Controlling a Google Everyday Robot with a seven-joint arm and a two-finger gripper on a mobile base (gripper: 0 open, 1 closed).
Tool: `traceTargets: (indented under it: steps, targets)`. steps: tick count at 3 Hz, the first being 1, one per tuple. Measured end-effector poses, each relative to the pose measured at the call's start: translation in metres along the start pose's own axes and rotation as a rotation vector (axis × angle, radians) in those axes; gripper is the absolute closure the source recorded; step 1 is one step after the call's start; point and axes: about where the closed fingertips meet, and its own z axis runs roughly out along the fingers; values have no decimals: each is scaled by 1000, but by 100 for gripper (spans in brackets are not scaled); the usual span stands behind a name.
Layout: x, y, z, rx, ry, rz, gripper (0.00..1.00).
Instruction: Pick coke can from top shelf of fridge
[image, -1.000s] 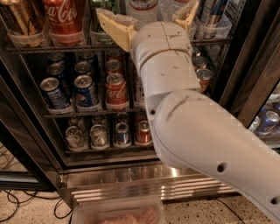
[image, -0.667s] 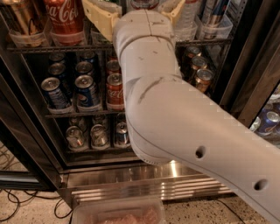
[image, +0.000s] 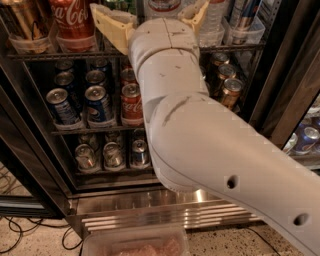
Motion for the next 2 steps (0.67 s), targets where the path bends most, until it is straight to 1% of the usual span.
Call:
traceTargets:
  steps: [1,2]
  targets:
    - [16,20,-8,-57,21,-6,0]
    - [29,36,-14,-97,36,-4,0]
